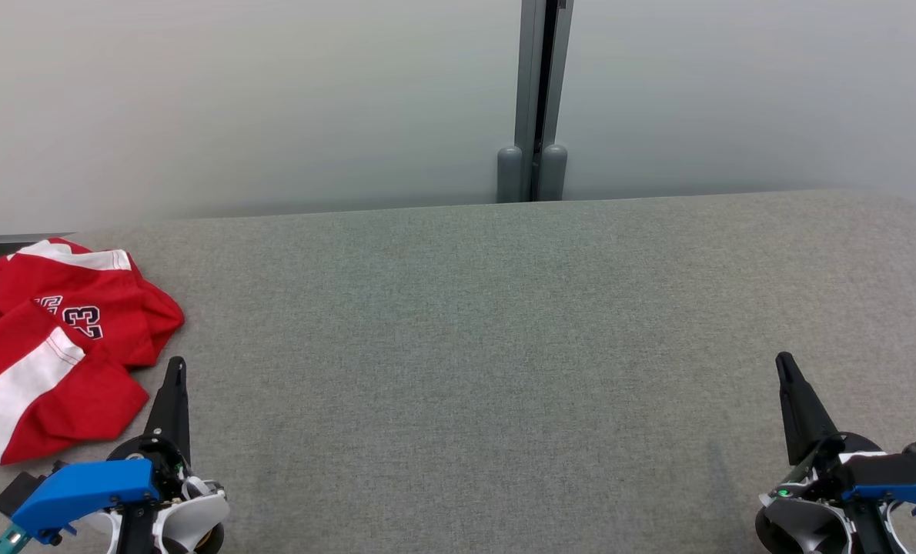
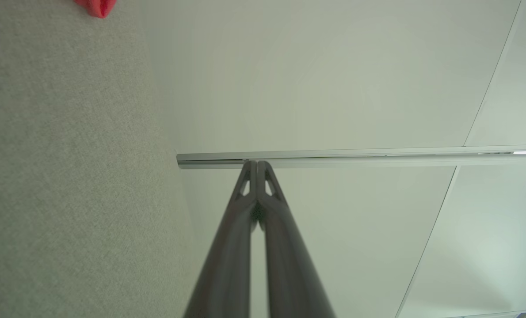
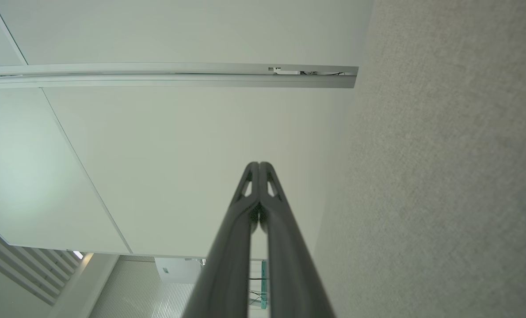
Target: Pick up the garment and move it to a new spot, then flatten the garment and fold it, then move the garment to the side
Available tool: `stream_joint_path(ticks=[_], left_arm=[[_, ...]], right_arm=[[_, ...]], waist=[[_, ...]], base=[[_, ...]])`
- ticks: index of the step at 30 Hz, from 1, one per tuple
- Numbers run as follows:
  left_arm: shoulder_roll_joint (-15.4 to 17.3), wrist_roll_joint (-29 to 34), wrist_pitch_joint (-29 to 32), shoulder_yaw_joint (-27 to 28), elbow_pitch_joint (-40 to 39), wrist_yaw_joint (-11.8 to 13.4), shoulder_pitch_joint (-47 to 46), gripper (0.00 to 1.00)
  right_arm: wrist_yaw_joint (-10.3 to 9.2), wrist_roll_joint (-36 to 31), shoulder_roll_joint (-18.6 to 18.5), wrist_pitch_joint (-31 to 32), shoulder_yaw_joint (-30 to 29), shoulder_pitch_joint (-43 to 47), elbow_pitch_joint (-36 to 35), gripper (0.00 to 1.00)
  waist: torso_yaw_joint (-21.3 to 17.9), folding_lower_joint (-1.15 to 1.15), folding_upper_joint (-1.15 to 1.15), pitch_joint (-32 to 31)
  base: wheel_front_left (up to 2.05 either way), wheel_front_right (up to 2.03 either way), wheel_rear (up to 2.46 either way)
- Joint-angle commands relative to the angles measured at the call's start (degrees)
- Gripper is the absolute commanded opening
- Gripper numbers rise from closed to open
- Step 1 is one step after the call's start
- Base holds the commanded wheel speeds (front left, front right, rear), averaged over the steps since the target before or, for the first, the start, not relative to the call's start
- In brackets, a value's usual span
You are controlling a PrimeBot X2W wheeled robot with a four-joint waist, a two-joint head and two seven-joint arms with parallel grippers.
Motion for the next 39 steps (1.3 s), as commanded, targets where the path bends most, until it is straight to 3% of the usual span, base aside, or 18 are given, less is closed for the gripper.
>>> stream_joint_path(ticks=[1,22,23,24,25,26,39], left_arm=[[-0.1,-0.22,0.13,0.01,-0.26,-0.24,-0.58,0.0],[-0.1,-0.22,0.13,0.01,-0.26,-0.23,-0.58,0.0],[0.0,0.0,-0.01,0.0,0.0,0.0,0.0,1.0],[-0.01,0.03,-0.08,-0.04,0.24,0.01,0.15,0.0],[-0.04,0.04,-0.13,-0.08,0.71,0.01,0.57,0.0],[-0.13,0.04,-0.15,-0.1,1.17,0.01,1.22,1.0],[-0.19,1.82,-3.54,-2.48,-0.66,0.01,3.99,1.0]], right_arm=[[0.03,0.15,-0.22,0.17,-0.06,-0.61,-0.16,0.0],[0.03,0.15,-0.22,0.17,-0.06,-0.62,-0.16,0.0],[0.0,0.0,0.0,-0.01,0.01,0.0,0.0,1.0],[0.0,-0.01,0.03,-0.07,0.08,0.18,0.2,0.0],[0.0,-0.01,0.11,-0.11,0.18,0.58,0.66,0.0],[-0.01,-0.02,0.21,-0.11,0.25,1.03,1.22,1.0],[-0.04,-1.61,0.24,-3.49,2.93,2.51,1.32,1.0]], waist=[[0.0,0.0,0.0,0.0],[0.0,0.0,0.0,0.0],[0.0,0.0,0.0,0.0],[0.0,0.0,0.0,0.0],[0.0,0.0,0.0,0.0],[0.0,0.0,0.0,0.0],[0.03,0.0,0.0,0.03]], base=[[0.0,0.0,0.0],[0.0,0.0,0.0],[0.0,0.0,0.0],[0.0,0.0,0.0],[0.0,0.0,0.0],[0.0,0.0,0.0],[0.0,0.0,0.0]])
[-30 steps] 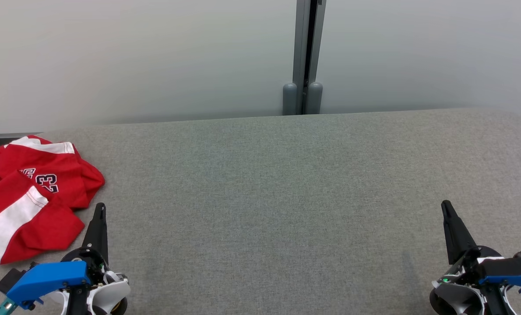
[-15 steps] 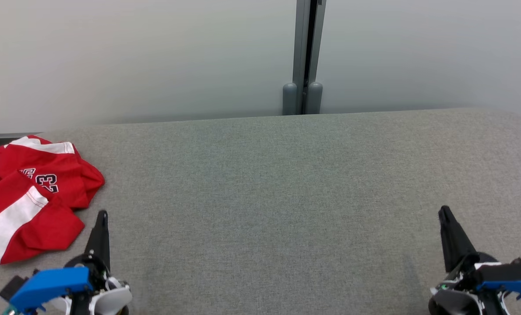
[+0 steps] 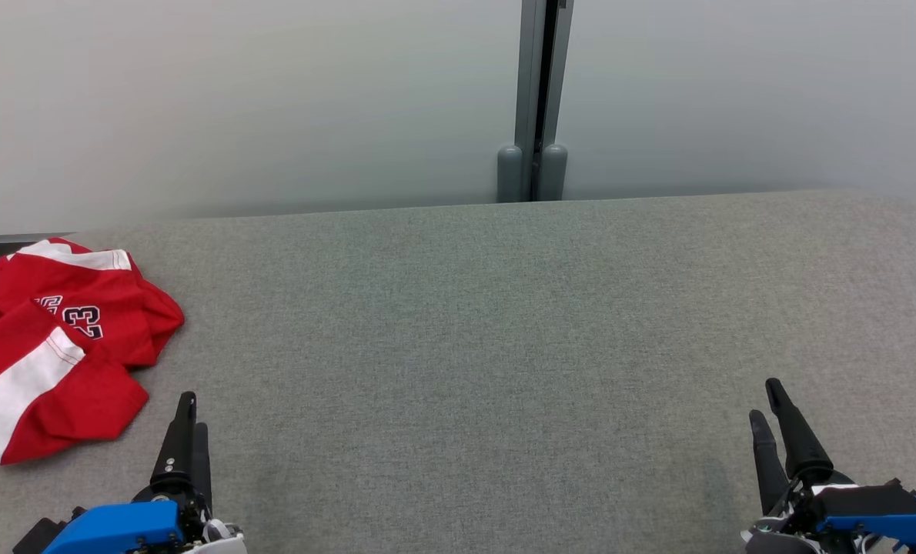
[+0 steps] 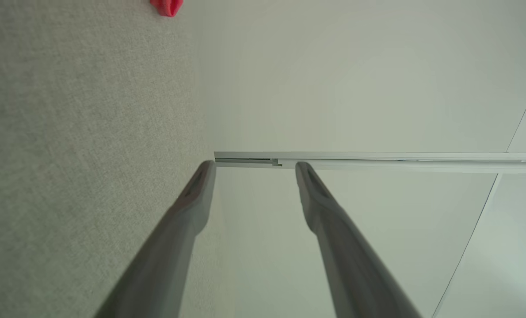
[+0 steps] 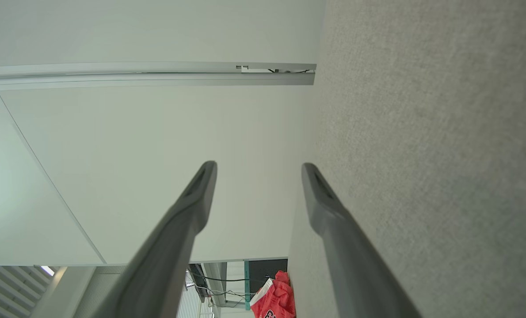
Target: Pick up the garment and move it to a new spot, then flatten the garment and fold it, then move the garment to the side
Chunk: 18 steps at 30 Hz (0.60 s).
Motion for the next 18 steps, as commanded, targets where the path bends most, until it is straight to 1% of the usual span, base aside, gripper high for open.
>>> stream_joint_path(ticks=[1,8,18], left_arm=[[0.41,0.87,-0.61,-0.45,-1.55,-0.02,-0.66,1.0],[0.45,5.99,-2.4,-0.82,-3.2,0.01,-0.21,1.0],[0.5,17.69,-4.72,-1.98,-7.48,1.27,0.06,1.0]], right_arm=[[0.05,-0.86,-0.26,-0.63,0.31,-0.33,-1.07,1.0],[0.06,-6.18,-0.31,-2.42,0.17,-0.44,-1.85,1.0],[0.07,-18.34,-0.38,-4.75,0.68,-0.09,-5.05,1.0]], waist=[[0.02,0.0,0.0,0.01],[0.06,0.0,0.0,0.07],[0.1,0.0,0.0,0.22]], base=[[0.0,0.0,0.0],[0.0,0.0,0.0],[0.0,0.0,0.0]])
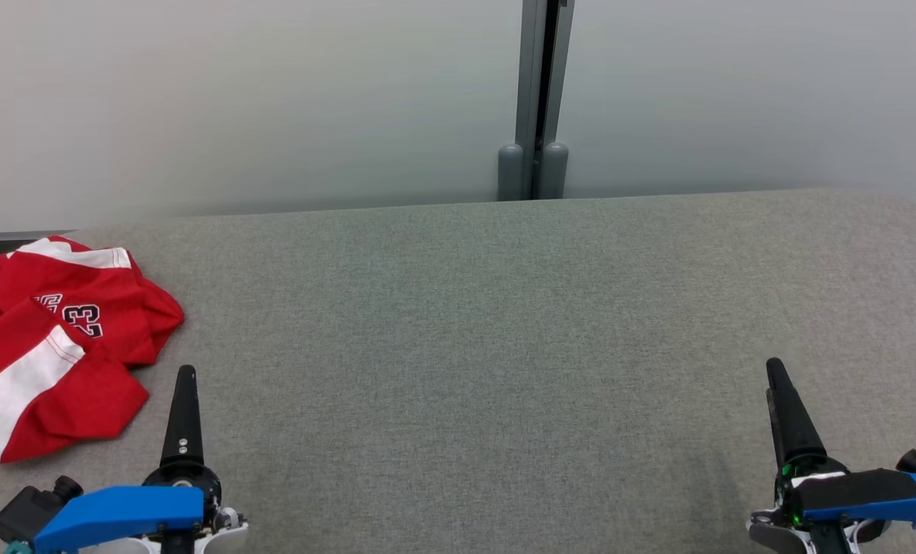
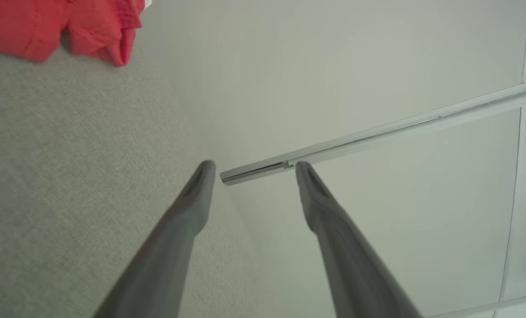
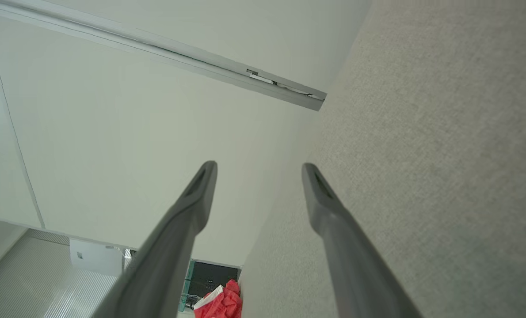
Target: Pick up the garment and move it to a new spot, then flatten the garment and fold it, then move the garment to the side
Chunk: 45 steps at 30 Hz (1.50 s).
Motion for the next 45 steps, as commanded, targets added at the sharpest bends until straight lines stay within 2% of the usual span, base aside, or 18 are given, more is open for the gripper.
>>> stream_joint_path(ticks=[1,12,23,45], left_arm=[[0.45,2.49,-0.62,-0.46,-1.76,0.36,-0.43,1.0],[0.49,16.79,-2.92,-3.13,-3.52,1.8,0.89,1.0],[0.53,28.86,-4.77,-3.74,-3.81,3.06,2.05,1.0],[0.58,44.29,-8.31,-4.89,-1.23,3.57,3.72,1.0]], right_arm=[[0.07,-2.87,-0.35,-0.63,0.36,-0.09,-1.67,1.0],[0.08,-18.66,-0.42,-2.9,2.86,0.62,-4.0,1.0],[0.09,-29.13,-0.48,-4.78,4.03,1.04,-4.53,1.0],[0.12,-46.99,-0.59,-8.34,6.78,0.9,-0.64,1.0]], waist=[[0.0,0.0,0.0,0.04],[0.05,0.0,0.0,0.27],[0.1,0.0,0.0,0.48],[0.17,0.0,0.0,0.46]], base=[[0.0,0.0,0.0],[0.0,0.0,0.0],[0.0,0.0,0.0],[0.0,0.0,0.0]])
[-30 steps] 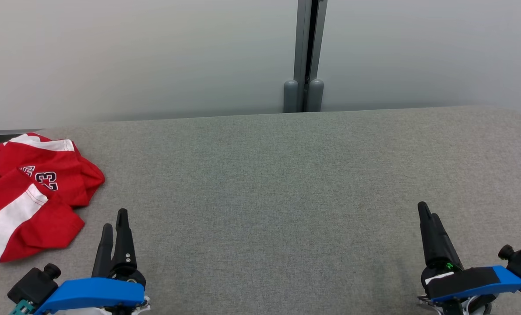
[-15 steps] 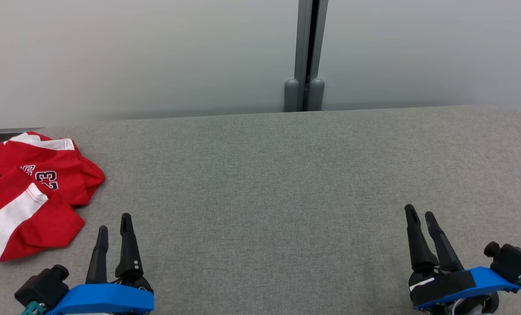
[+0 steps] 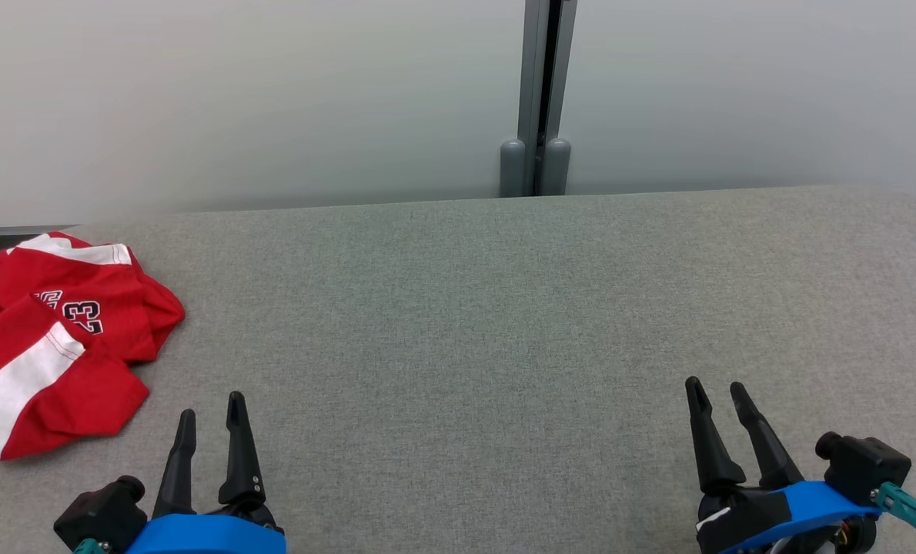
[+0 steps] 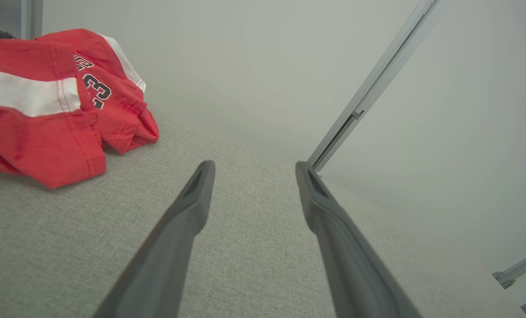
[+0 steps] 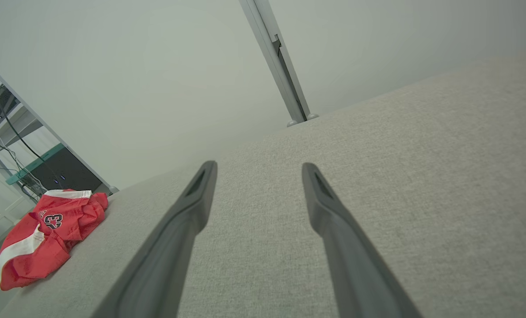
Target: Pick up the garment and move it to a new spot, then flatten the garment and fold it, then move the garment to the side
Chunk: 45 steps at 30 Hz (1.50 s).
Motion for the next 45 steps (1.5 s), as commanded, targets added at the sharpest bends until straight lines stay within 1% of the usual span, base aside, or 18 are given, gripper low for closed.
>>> stream_joint_path(ticks=[1,9,13,22,36,45], left_arm=[[0.37,1.2,-0.46,0.07,-0.19,0.12,-0.05,1.0],[0.38,5.32,-1.56,0.13,0.6,0.13,0.26,1.0],[0.38,8.35,-2.4,0.23,1.32,0.29,0.5,1.0],[0.37,12.1,-3.48,0.02,2.54,0.79,1.04,1.0],[0.38,17.44,-5.05,0.19,4.63,1.1,1.66,1.0],[0.39,19.79,-5.95,-0.16,5.59,1.66,2.25,1.0]], right_arm=[[0.11,-1.29,-0.44,-0.62,0.17,-0.24,-0.21,1.0],[0.12,-6.3,-0.47,-1.72,0.7,-0.33,0.61,1.0],[0.12,-9.77,-0.49,-2.56,0.97,-0.75,1.06,1.0],[0.13,-14.5,-0.51,-3.65,1.28,-1.02,1.65,1.0],[0.09,-20.87,-0.54,-5.11,1.55,-1.08,2.28,1.0],[0.1,-24.03,-0.56,-6.09,1.92,-0.63,2.84,1.0]], waist=[[0.01,-0.01,0.0,0.0],[0.07,-0.01,0.0,0.09],[0.1,-0.01,0.0,0.29],[0.09,-0.01,0.0,0.45],[0.03,-0.01,0.0,0.56],[-0.02,-0.01,0.0,0.28]], base=[[0.0,0.0,0.0],[0.0,0.0,0.0],[0.0,0.0,0.0],[0.0,0.0,0.0],[0.0,0.0,0.0],[0.0,0.0,0.0]])
